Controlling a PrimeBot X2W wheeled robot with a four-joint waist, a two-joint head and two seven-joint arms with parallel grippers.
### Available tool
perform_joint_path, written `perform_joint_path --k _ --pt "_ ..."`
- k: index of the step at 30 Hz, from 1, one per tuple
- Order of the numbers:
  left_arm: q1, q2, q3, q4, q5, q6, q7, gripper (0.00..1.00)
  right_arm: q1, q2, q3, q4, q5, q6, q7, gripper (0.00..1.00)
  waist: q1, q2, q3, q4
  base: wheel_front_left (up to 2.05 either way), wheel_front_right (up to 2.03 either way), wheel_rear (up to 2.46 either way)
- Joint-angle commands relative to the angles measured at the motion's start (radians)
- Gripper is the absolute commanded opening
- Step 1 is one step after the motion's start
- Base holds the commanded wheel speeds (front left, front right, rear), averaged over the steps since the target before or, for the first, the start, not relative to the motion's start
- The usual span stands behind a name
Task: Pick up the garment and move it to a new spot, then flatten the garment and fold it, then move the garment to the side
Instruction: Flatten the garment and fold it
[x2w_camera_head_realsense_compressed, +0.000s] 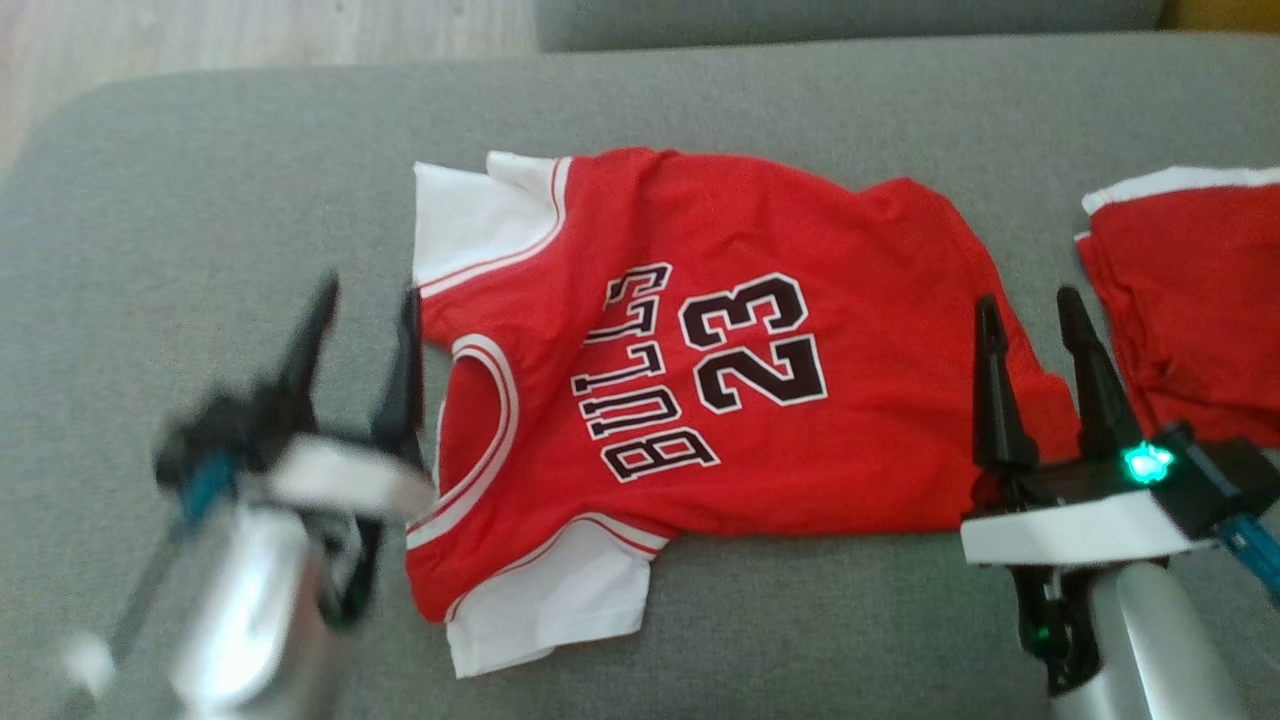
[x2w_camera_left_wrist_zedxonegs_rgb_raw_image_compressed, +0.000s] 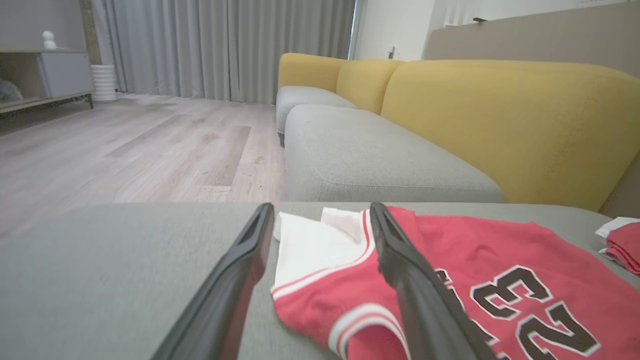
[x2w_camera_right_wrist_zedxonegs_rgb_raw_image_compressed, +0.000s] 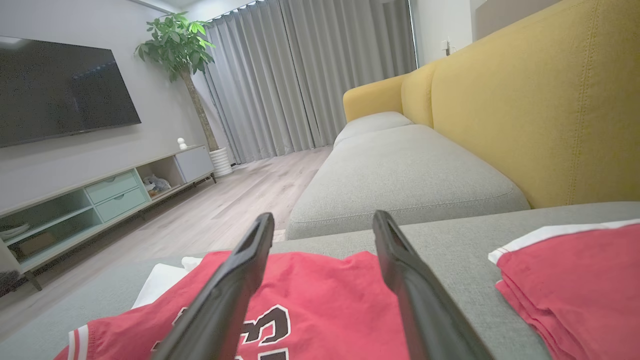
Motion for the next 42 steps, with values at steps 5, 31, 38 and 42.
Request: perform_joint_path --k 5,31,38,42 --pt "-0.262 0.128 -0.036 0.065 -0.029 -0.021 0.175 1.00 -0.069 -0.005 0.040 -0.047 0.012 -0.001 -0.011 1.00 0.0000 0.0000 0.059 -0.034 0.00 0.00 0.00" --pt "-0.669 0.486 -0.611 0.352 -0.541 -0.023 0.592 1.00 -0.150 -0.005 0.085 -0.099 0.044 -0.001 -0.011 1.00 0.0000 0.0000 0.229 -0.173 0.00 0.00 0.00" --pt "-0.690 0.499 -0.694 0.348 -0.636 -0.023 0.641 0.00 -0.143 -0.005 0.094 -0.111 0.041 -0.001 -0.011 1.00 0.0000 0.0000 0.235 -0.179 0.00 0.00 0.00" --pt "-0.737 0.512 -0.687 0.375 -0.637 -0.023 0.552 0.00 -0.146 -0.005 0.098 -0.109 0.039 -0.001 -0.011 1.00 0.0000 0.0000 0.236 -0.177 0.00 0.00 0.00"
